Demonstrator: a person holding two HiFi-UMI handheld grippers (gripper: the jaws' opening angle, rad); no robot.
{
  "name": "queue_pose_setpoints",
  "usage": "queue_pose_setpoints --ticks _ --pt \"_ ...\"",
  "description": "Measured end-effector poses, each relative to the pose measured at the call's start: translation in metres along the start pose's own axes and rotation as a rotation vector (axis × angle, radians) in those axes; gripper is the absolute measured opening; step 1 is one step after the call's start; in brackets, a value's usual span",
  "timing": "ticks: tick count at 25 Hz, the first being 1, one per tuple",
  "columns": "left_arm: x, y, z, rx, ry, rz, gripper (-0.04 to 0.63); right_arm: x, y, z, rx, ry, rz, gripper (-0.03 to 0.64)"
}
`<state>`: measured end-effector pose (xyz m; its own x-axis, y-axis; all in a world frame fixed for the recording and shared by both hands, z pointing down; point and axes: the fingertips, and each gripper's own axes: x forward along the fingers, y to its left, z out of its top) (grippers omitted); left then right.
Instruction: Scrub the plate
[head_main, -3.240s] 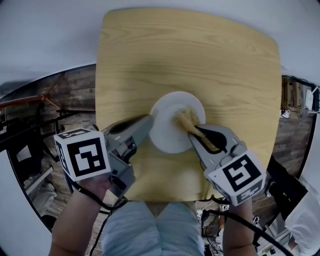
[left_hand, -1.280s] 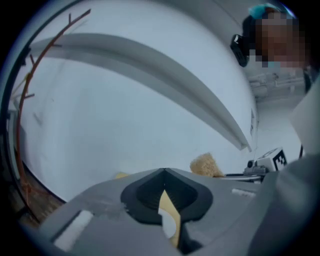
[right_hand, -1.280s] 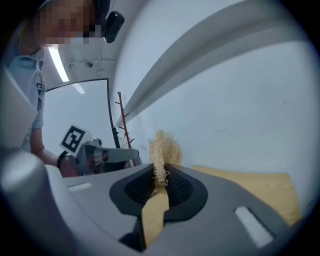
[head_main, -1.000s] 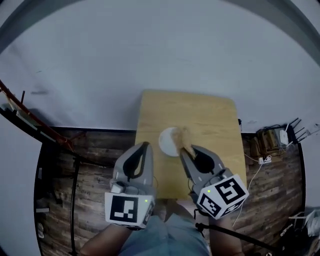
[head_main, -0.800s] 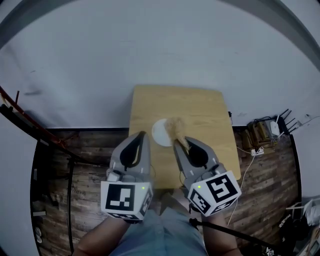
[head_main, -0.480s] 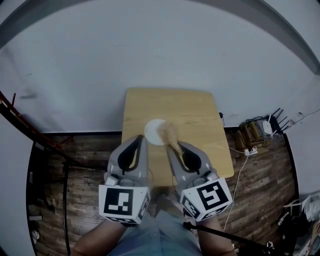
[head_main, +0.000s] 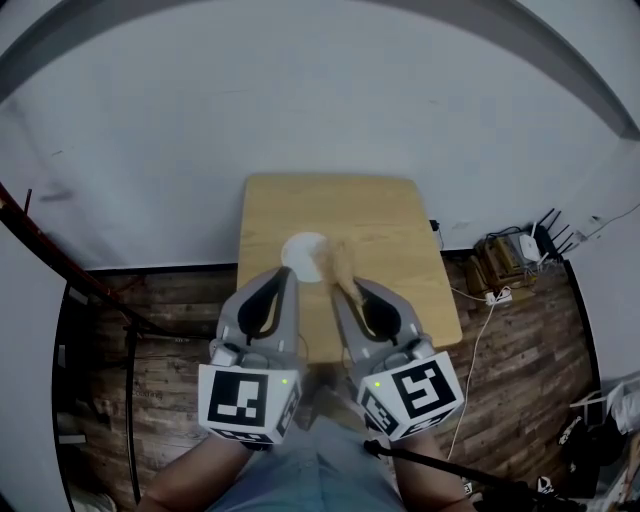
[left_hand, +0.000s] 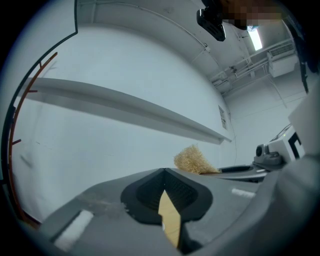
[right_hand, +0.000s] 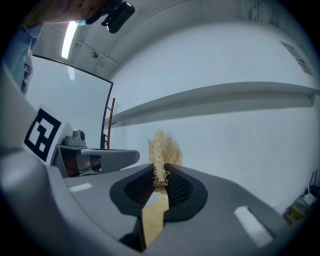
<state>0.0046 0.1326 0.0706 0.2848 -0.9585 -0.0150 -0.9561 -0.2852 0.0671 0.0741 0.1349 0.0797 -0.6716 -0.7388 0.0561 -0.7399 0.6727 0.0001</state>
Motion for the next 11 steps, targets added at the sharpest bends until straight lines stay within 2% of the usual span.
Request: queue_pose_setpoints --ticks 11 --pt "-0.015 -0.017 0.006 0.007 -0.02 -0.019 0.021 -0.023 0.002 0.009 -0.012 -0.031 -0.025 0.048"
